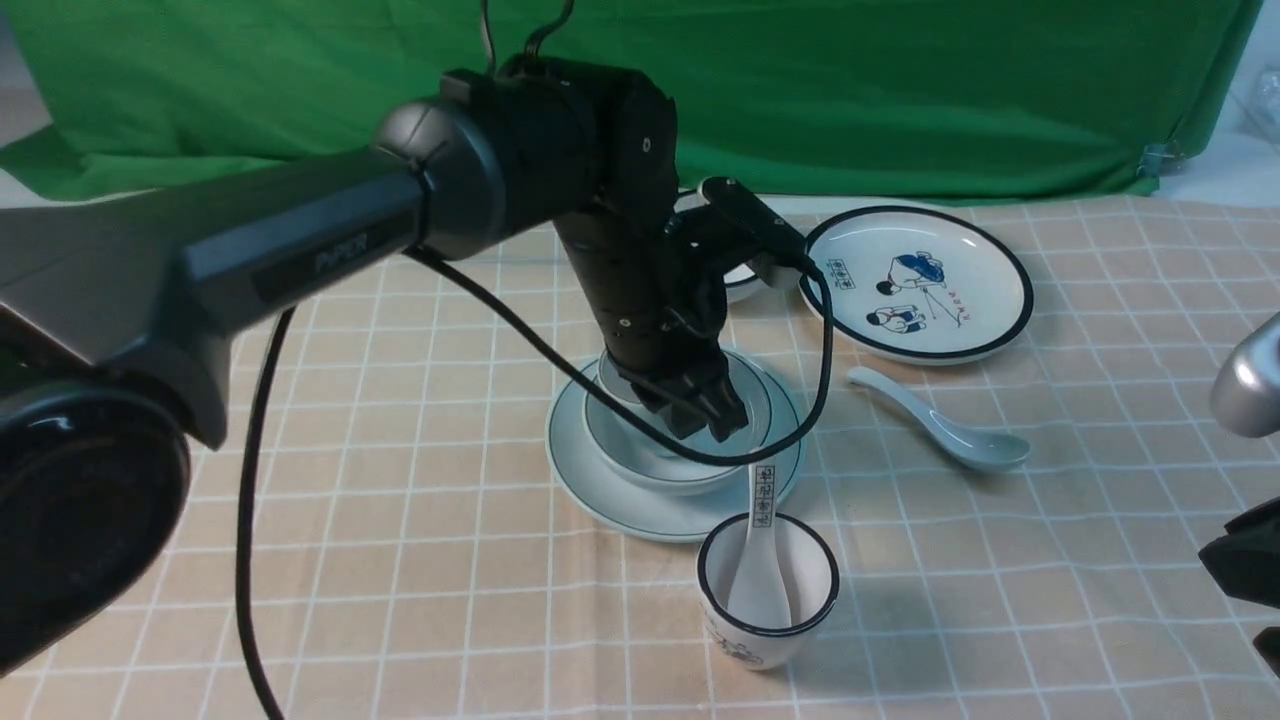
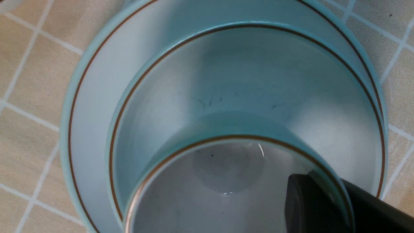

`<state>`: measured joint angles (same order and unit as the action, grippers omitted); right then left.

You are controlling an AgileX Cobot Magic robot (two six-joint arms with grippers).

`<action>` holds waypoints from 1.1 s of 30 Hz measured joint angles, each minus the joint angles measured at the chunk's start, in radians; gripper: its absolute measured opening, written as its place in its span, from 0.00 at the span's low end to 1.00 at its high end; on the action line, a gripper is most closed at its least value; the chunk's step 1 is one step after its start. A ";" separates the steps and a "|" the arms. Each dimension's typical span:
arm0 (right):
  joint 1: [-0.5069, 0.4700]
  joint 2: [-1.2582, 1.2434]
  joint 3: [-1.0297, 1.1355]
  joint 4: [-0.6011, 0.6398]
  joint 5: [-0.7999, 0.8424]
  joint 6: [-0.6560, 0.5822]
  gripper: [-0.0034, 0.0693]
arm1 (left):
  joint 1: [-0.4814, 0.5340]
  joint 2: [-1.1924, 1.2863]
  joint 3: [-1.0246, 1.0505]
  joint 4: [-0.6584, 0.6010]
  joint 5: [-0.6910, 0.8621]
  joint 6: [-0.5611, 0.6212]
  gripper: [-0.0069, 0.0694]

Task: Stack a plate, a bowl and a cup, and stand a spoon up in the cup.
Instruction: Use the left arm to put the blue teacup into the blue rice bowl in the middle, then use the right arm to grab a blue soup spoon

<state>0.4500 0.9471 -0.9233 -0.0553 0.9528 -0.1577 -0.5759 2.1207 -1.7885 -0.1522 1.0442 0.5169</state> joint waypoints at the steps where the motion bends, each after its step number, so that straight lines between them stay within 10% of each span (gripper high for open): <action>1: 0.000 0.001 0.000 0.000 -0.009 0.012 0.34 | 0.000 0.001 0.000 -0.001 -0.002 0.001 0.18; 8: -0.001 0.118 0.000 0.000 -0.080 0.016 0.64 | 0.000 0.003 -0.006 -0.001 -0.004 -0.015 0.48; 17: -0.088 0.520 -0.178 0.004 -0.192 -0.052 0.66 | 0.000 -0.190 -0.097 -0.073 0.095 -0.119 0.81; 27: -0.164 0.976 -0.562 0.155 -0.181 -0.230 0.66 | 0.000 -0.657 0.116 -0.058 0.120 -0.195 0.16; 33: -0.179 1.123 -0.688 0.178 -0.173 -0.265 0.66 | 0.000 -0.952 0.448 -0.058 -0.086 -0.199 0.09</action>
<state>0.2712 2.0699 -1.6108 0.1227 0.7796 -0.4225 -0.5759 1.1687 -1.3401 -0.2099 0.9584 0.3178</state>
